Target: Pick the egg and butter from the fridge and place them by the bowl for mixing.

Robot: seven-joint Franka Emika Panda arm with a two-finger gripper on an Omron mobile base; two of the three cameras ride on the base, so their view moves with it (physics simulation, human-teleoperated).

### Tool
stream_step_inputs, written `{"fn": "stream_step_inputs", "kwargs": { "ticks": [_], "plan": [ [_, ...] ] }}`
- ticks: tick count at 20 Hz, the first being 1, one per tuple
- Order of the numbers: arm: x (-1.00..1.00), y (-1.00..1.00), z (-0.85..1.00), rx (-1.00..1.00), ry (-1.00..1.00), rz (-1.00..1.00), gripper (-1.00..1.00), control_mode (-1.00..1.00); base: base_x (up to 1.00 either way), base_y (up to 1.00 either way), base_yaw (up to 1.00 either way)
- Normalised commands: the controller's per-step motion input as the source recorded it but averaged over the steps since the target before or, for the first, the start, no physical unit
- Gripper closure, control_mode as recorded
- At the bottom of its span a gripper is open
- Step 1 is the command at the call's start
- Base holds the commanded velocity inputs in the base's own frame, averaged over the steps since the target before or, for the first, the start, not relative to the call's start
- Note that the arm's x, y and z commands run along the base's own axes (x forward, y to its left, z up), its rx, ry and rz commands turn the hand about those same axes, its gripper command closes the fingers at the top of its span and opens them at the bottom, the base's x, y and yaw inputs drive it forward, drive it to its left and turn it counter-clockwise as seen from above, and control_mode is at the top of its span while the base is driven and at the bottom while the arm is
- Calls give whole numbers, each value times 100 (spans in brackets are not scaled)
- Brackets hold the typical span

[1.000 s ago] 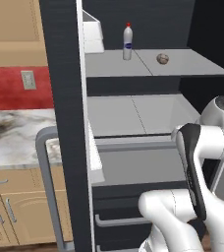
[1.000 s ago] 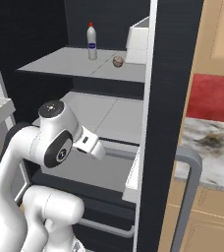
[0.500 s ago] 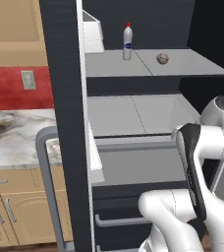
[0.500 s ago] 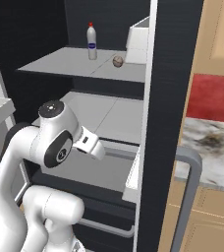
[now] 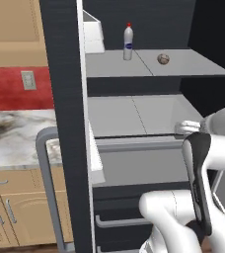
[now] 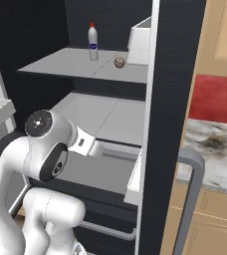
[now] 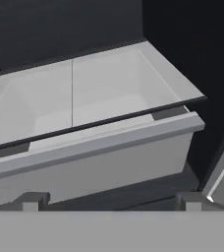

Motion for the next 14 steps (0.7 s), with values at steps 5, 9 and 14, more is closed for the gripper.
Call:
{"fn": "stream_step_inputs", "kwargs": {
  "ticks": [5, 9, 14],
  "plan": [
    [6, 21, 44, -12, -26, -5, -100, -100, 0, 0, 0],
    [6, 22, 54, -17, -14, -2, -100, -100, 0, 0, 0],
    [0, 4, 56, -10, 0, -3, -100, -100, 0, 0, 0]
  ]
}}
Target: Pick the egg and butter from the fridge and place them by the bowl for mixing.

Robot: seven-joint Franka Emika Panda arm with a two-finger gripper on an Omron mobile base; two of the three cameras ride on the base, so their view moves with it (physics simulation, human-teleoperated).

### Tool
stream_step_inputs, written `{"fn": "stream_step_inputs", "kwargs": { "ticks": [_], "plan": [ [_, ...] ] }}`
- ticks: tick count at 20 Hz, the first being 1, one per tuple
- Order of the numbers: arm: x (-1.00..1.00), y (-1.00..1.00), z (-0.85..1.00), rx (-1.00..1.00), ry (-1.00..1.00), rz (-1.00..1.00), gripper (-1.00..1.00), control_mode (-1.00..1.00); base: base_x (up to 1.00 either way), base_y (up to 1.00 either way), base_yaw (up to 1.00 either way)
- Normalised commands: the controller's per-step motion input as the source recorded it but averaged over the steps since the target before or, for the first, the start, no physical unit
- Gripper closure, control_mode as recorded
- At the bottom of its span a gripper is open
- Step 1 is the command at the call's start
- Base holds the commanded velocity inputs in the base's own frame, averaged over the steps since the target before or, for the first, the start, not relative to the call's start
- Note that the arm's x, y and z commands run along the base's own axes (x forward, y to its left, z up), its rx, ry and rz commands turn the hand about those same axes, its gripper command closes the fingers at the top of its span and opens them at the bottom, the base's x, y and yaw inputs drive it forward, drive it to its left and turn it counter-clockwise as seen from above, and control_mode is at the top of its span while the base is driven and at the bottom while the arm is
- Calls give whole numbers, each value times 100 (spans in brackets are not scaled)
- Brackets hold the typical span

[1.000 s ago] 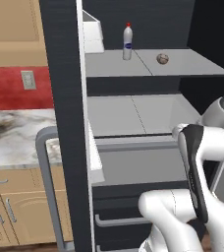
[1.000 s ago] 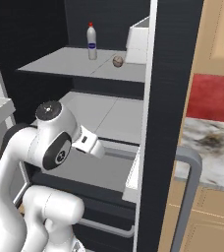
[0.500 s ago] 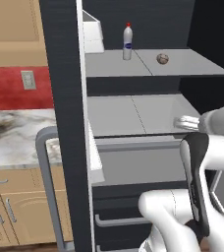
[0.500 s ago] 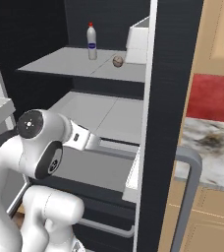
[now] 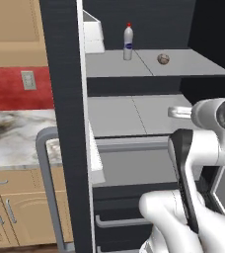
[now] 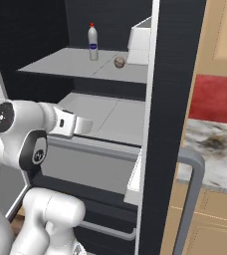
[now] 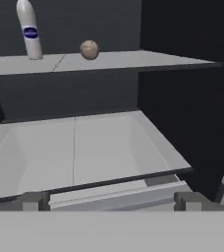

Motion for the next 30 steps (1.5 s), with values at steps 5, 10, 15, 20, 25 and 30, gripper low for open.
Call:
{"fn": "stream_step_inputs", "kwargs": {
  "ticks": [5, 10, 15, 20, 25, 30],
  "plan": [
    [0, -5, 52, -1, 1, 0, -100, -100, 0, 0, 0],
    [0, 0, 50, 0, 10, 0, -100, -100, 0, 0, 0],
    [6, -2, 40, 4, 12, 0, -100, -100, 0, 0, 0],
    [13, -11, 29, 0, -13, 0, -100, -100, 0, 0, 0],
    [28, -18, 4, 0, -25, 0, -100, -100, 0, 0, 0],
    [49, -5, 4, 2, -20, 2, -100, -100, 0, 0, 0]
  ]
}}
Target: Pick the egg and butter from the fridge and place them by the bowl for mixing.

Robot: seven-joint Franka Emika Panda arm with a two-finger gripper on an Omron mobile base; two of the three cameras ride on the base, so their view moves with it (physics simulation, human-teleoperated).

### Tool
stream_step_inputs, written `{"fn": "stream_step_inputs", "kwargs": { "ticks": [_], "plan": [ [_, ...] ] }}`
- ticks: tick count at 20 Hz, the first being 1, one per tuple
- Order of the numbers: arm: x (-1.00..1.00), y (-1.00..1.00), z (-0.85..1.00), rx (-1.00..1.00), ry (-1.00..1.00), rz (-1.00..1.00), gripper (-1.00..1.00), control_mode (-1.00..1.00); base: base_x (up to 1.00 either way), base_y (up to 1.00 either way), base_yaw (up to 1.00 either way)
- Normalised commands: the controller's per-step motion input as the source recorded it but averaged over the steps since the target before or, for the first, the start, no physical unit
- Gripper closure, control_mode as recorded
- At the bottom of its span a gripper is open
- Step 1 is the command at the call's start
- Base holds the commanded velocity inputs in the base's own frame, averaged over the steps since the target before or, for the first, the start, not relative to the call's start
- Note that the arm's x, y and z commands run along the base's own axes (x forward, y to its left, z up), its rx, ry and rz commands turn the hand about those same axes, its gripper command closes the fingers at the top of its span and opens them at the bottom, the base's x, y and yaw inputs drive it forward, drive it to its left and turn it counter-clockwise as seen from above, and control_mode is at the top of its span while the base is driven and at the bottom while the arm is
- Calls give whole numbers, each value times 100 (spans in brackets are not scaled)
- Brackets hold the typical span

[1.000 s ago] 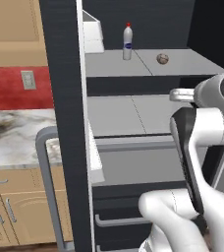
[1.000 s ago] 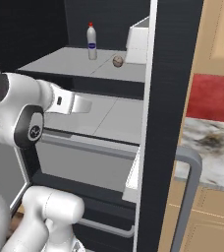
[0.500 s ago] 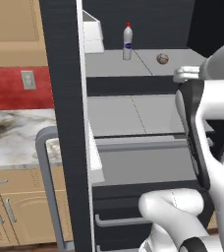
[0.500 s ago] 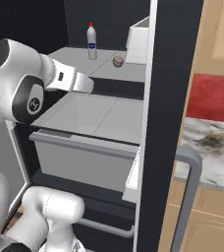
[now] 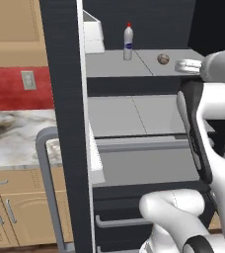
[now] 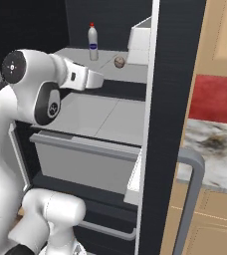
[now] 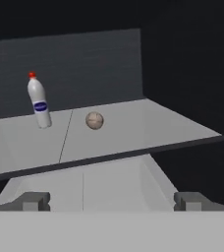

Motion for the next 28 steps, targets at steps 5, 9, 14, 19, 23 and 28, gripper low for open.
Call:
{"fn": "stream_step_inputs", "kwargs": {
  "ticks": [5, 9, 14, 19, 23, 28],
  "plan": [
    [49, 0, 33, 3, 18, 0, -100, -100, 0, 0, 0],
    [41, -7, 26, 0, 13, 0, -100, -100, 0, 0, 0],
    [30, -12, 11, 0, 4, 0, -100, -100, 0, 0, 0],
    [32, -7, -3, 0, 0, 4, -100, -100, 0, 0, 0],
    [41, 0, -10, 0, 0, 7, -100, -100, 0, 0, 0],
    [48, 0, -12, 0, 1, 8, -100, -100, 0, 0, 0]
  ]
}}
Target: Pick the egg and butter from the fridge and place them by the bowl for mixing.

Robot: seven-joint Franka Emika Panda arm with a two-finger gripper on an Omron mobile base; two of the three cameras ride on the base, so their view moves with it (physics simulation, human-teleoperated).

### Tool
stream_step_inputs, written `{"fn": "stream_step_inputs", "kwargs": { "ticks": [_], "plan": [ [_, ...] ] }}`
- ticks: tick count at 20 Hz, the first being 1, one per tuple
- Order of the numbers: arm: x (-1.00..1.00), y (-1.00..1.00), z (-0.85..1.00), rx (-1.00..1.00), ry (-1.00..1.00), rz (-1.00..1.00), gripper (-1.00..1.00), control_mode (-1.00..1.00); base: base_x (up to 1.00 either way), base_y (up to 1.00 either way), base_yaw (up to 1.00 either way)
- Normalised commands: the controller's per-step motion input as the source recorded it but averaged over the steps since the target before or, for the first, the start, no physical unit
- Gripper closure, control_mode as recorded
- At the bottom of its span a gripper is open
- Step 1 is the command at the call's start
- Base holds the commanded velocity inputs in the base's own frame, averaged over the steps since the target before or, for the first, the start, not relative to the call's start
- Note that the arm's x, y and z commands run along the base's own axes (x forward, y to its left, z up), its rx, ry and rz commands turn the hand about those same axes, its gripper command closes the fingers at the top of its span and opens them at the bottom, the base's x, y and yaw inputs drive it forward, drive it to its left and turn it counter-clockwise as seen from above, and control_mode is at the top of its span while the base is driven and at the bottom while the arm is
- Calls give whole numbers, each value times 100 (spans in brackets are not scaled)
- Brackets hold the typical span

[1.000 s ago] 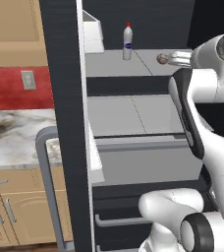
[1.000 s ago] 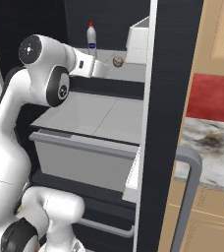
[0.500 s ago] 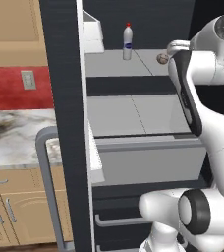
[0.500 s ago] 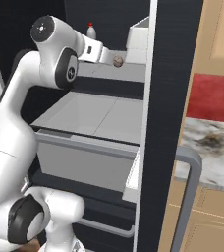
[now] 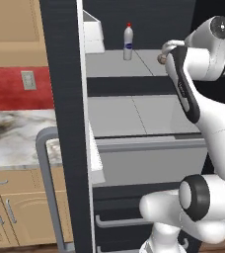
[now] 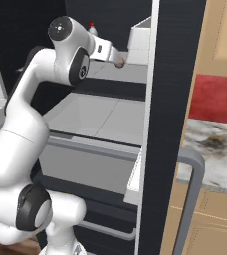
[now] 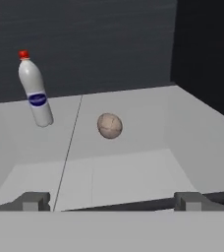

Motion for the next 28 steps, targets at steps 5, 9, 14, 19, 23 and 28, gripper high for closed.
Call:
{"fn": "stream_step_inputs", "kwargs": {
  "ticks": [5, 9, 14, 19, 23, 28],
  "plan": [
    [50, 0, -22, 0, 0, 5, -100, -100, 0, 0, 0],
    [60, -6, -15, 0, 2, 0, -100, -100, 0, 0, 0],
    [56, -8, -7, -1, 7, 1, -100, -100, 0, 0, 0],
    [45, -9, 0, 0, 4, 5, -100, -100, 0, 0, 0],
    [41, -7, -11, 0, 5, 2, -100, -100, 0, 0, 0],
    [39, -7, -15, 0, 0, 1, -100, -100, 0, 0, 0]
  ]
}}
